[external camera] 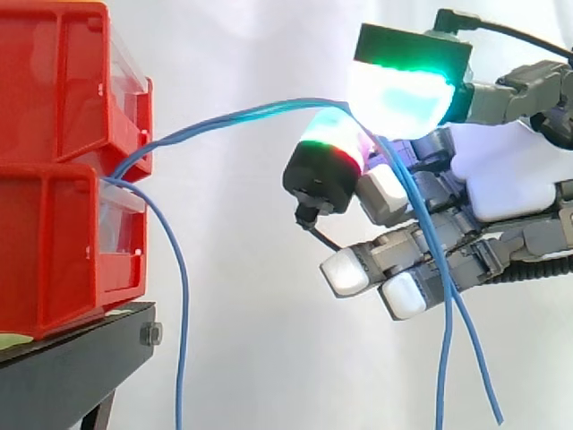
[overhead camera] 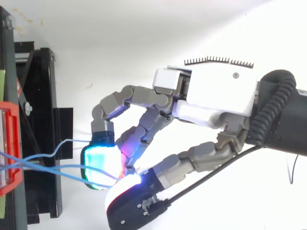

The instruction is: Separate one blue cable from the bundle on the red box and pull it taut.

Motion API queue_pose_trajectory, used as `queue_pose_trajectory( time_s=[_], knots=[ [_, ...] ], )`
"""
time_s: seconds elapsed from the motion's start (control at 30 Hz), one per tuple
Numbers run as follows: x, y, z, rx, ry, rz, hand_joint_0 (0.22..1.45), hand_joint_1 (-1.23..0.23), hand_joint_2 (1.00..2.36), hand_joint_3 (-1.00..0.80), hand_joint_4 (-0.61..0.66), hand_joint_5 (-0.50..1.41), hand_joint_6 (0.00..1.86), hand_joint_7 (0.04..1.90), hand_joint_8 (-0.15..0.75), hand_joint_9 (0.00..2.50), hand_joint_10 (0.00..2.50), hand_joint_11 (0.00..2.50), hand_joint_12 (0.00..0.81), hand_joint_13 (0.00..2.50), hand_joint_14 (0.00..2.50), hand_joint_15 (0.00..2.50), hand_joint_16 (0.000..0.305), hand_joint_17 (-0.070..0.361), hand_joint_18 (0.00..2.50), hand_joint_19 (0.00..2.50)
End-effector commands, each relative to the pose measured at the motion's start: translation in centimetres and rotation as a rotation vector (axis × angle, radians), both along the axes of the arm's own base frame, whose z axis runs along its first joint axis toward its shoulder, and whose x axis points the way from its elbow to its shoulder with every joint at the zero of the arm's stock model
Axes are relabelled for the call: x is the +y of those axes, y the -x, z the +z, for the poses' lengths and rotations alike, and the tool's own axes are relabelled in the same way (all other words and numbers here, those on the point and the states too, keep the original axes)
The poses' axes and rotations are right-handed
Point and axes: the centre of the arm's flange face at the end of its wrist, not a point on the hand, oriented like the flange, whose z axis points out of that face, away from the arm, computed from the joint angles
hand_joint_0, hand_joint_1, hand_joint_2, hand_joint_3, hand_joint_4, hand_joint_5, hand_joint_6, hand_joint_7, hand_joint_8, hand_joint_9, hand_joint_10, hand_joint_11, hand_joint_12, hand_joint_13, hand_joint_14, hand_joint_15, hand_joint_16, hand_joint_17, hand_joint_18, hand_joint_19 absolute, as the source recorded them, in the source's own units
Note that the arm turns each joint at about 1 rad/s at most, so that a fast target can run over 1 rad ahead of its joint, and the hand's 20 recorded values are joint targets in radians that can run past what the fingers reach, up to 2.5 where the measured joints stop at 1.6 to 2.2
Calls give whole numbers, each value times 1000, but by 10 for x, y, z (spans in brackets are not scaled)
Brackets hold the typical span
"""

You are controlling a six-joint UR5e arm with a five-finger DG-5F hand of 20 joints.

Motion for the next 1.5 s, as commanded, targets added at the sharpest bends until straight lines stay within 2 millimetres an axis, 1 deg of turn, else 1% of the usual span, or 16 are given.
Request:
queue_pose_trajectory(
  time_s=[0.0, 0.13, 0.3, 0.33, 0.5, 0.6, 0.7, 0.8, 0.87, 0.97, 1.03, 1.13, 1.2, 1.33, 1.43, 1.47],
  knots=[
    [1, 0, 0, -2, 0, 1, 591, -809, 1000, -500, 144, -135, 886, 1141, 374, 1169, 16, 601, 388, 854, 11, 347, 44, 99, 841, 371],
    [0, 0, 0, 0, 1, 0, 518, -611, 1000, -500, 147, -118, 866, 1162, 390, 1225, 14, 581, 413, 876, 10, 349, 48, 108, 873, 385],
    [1, 0, 0, 0, 1, 1, 509, -540, 1000, -500, 144, -114, 857, 1178, 396, 1242, 14, 581, 420, 883, 10, 367, 51, 114, 882, 409],
    [-1, 0, 0, 1, 0, -1, 531, -532, 1000, -500, 139, -115, 855, 1188, 391, 1238, 16, 578, 416, 877, 11, 371, 49, 111, 868, 426],
    [0, 0, 0, 0, 0, -1, 559, -591, 1007, -398, 139, -124, 854, 1205, 390, 1234, 15, 610, 410, 872, 11, 374, 48, 109, 855, 438],
    [0, 0, 0, 0, 1, 0, 566, -675, 1011, -311, 142, -127, 858, 1176, 403, 1230, 16, 609, 425, 884, 12, 379, 51, 116, 881, 421],
    [0, 0, 0, -1, 1, 0, 577, -755, 1012, -263, 135, -137, 865, 1157, 393, 1195, 14, 626, 426, 882, 12, 379, 52, 117, 885, 408],
    [1, 0, 0, 0, 0, 1, 583, -789, 1013, -247, 127, -151, 875, 1132, 380, 1144, 14, 630, 419, 863, 11, 382, 51, 115, 871, 415],
    [0, 0, 0, 0, 1, 0, 595, -808, 1013, -268, 127, -158, 878, 1117, 368, 1121, 14, 634, 405, 848, 13, 392, 49, 110, 851, 428],
    [0, 0, 0, -2, 0, -1, 593, -809, 1003, -447, 136, -161, 877, 1081, 363, 1117, 16, 632, 400, 853, 13, 388, 48, 108, 844, 433],
    [1, 0, 0, -1, 1, 1, 563, -726, 1000, -499, 142, -152, 869, 1089, 368, 1148, 15, 637, 399, 863, 12, 388, 49, 110, 856, 427],
    [0, 0, 0, -1, 1, 1, 512, -596, 1000, -500, 152, -145, 861, 1099, 389, 1194, 14, 632, 419, 880, 11, 390, 52, 116, 882, 427],
    [1, 0, 0, -1, 1, 3, 500, -567, 1000, -500, 157, -143, 855, 1107, 396, 1197, 16, 636, 428, 879, 11, 391, 53, 120, 888, 430],
    [1, 0, 1, -2, 4, 2, 495, -584, 1000, -500, 161, -143, 854, 1106, 399, 1198, 16, 635, 432, 881, 11, 389, 54, 122, 890, 430],
    [0, 0, 1, -2, 5, 0, 490, -708, 1000, -500, 164, -146, 853, 1109, 395, 1178, 16, 633, 432, 871, 11, 393, 55, 123, 888, 430],
    [1, 0, 1, -2, 5, 2, 492, -720, 1000, -500, 162, -146, 853, 1107, 393, 1173, 14, 635, 429, 865, 11, 393, 55, 123, 885, 431]
  ],
)
